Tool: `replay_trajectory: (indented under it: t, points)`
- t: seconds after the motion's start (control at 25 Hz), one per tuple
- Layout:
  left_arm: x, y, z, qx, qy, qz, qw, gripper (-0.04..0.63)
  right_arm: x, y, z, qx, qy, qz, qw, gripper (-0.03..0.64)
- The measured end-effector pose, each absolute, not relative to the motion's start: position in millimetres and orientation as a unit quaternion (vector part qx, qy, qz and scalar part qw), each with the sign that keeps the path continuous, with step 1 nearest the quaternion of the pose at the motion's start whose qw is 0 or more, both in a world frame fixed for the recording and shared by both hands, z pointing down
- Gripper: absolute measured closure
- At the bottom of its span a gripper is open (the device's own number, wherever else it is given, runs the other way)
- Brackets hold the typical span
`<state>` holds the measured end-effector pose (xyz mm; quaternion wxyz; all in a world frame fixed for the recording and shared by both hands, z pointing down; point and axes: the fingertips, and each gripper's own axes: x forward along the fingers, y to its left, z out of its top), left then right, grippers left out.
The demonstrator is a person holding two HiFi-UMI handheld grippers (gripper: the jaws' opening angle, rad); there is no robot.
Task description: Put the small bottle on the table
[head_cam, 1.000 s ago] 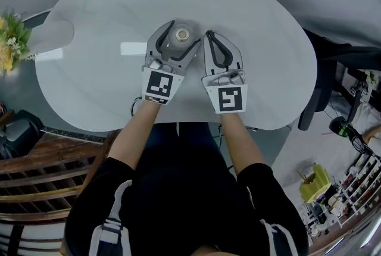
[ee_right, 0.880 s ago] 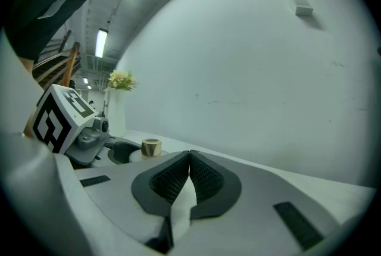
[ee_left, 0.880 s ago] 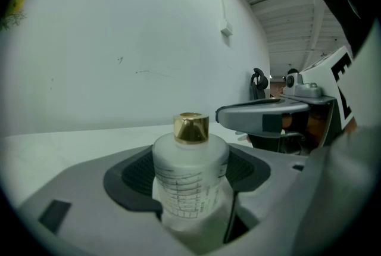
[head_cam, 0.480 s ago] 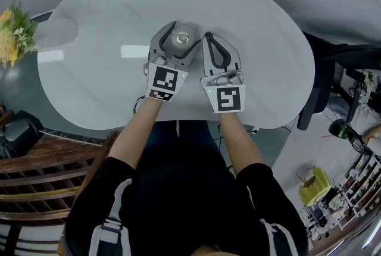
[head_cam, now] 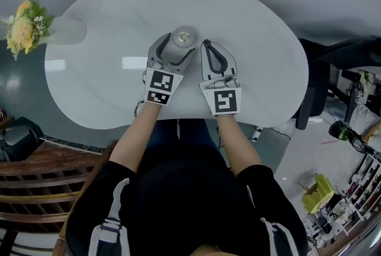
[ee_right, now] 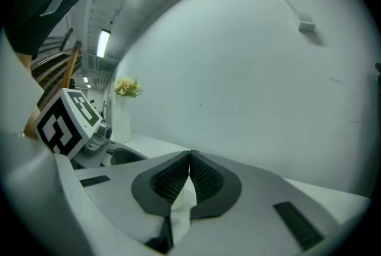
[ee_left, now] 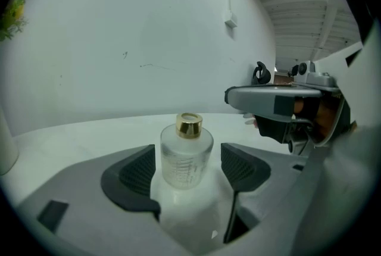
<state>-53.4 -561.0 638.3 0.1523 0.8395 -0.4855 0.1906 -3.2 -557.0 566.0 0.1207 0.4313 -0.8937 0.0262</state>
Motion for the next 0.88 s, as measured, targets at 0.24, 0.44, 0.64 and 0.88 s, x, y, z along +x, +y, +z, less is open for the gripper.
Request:
replay_trajectory:
  t: [0.24,0.44,0.64,0.88]
  points:
    - [-49.8,-544.7,625.7,0.830,-0.503,0.197,0.142,0.263,15.3,-543.2,559.0,0.443,-0.891,0.008,0.099,0.594]
    - [-60.7,-536.3,583.3,0.828,-0.527,0.162,0.106,0.500,14.4,-535.2,537.5,0.448,-0.890,-0.005,0.083,0.594]
    - [-64.0,-523.0,532.0,0.827,-0.543,0.127,0.075,0.585,15.5,-527.3,507.2,0.459,-0.885,-0.015,0.073,0.594]
    - [-67.6,-515.5,466.9,0.818,-0.567,0.087,0.039,0.588,20.3,-521.3,467.8,0.471,-0.879,-0.030,0.065,0.594]
